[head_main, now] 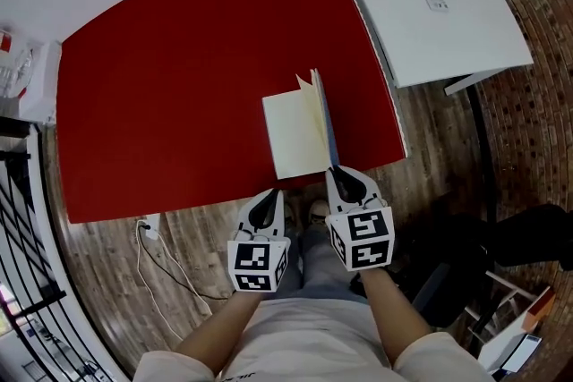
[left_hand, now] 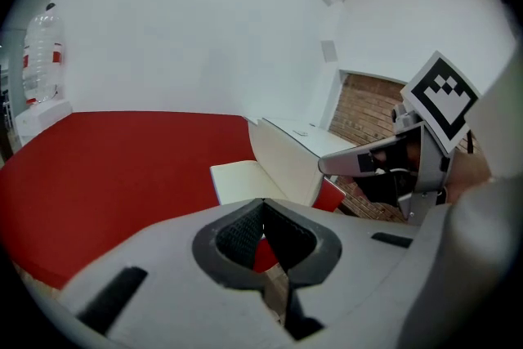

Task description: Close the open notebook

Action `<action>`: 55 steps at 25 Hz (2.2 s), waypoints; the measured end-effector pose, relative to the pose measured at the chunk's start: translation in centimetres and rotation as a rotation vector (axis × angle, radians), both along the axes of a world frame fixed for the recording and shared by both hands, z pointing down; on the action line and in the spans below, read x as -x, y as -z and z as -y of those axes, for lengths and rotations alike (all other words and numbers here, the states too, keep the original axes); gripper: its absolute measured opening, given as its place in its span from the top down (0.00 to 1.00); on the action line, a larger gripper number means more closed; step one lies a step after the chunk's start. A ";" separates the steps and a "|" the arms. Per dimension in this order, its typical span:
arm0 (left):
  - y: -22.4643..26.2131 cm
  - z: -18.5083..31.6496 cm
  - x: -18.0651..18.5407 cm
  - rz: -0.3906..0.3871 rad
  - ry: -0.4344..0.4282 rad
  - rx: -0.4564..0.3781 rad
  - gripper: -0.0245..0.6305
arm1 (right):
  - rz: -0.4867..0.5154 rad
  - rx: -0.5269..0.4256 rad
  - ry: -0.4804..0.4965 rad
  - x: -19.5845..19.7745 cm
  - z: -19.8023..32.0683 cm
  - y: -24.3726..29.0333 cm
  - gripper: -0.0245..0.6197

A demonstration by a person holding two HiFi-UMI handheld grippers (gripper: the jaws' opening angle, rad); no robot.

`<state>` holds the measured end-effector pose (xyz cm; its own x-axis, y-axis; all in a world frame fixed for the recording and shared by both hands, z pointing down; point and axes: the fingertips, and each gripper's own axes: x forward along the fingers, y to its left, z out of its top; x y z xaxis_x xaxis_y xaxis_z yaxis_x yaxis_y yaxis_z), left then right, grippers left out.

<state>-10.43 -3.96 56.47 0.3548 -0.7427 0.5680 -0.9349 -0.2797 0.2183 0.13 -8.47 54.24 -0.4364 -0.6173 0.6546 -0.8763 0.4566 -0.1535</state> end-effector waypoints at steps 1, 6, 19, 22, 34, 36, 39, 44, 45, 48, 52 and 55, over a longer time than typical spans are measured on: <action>0.0 -0.1 0.5 0.000 0.010 0.001 0.95 | -0.006 0.005 0.026 1.0 -0.2 -0.3 0.93; -0.2 -0.9 2.4 0.002 0.054 0.008 0.95 | -0.008 0.050 0.111 4.9 -0.9 -2.4 0.93; -1.2 -1.5 6.8 0.001 0.146 0.030 0.95 | -0.077 0.149 0.202 9.8 -1.7 -8.1 0.93; -1.6 -1.6 7.7 0.003 0.160 0.039 0.95 | -0.079 0.178 0.208 10.9 -1.7 -9.2 0.93; -2.8 -1.6 9.9 0.000 0.186 0.064 0.95 | -0.156 0.201 0.242 11.8 -1.1 -11.9 0.92; -3.0 -1.5 10.1 -0.002 0.187 0.067 0.95 | -0.167 0.201 0.249 11.9 -1.1 -12.0 0.92; -3.2 -1.5 10.2 -0.004 0.184 0.071 0.95 | -0.164 0.204 0.252 12.1 -1.2 -12.1 0.92; -3.4 -1.5 10.1 -0.006 0.178 0.078 0.95 | -0.159 0.198 0.251 12.3 -1.4 -12.3 0.91; -3.4 -1.5 10.1 -0.006 0.177 0.077 0.95 | -0.153 0.194 0.246 12.3 -1.4 -12.3 0.90; -3.3 -1.4 10.1 -0.005 0.173 0.075 0.95 | -0.110 0.202 0.223 12.7 -1.7 -12.3 0.90; -3.2 -1.5 10.0 -0.006 0.171 0.076 0.95 | -0.099 0.214 0.222 12.6 -1.9 -12.5 0.90; -3.3 -1.7 9.9 -0.009 0.172 0.078 0.95 | -0.098 0.220 0.221 12.4 -1.9 -12.8 0.90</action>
<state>-20.34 -2.26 59.76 0.2318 -0.7464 0.6238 -0.9654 -0.0977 0.2419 -12.31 -6.55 67.05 -0.4726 -0.3541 0.8070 -0.7752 0.6027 -0.1895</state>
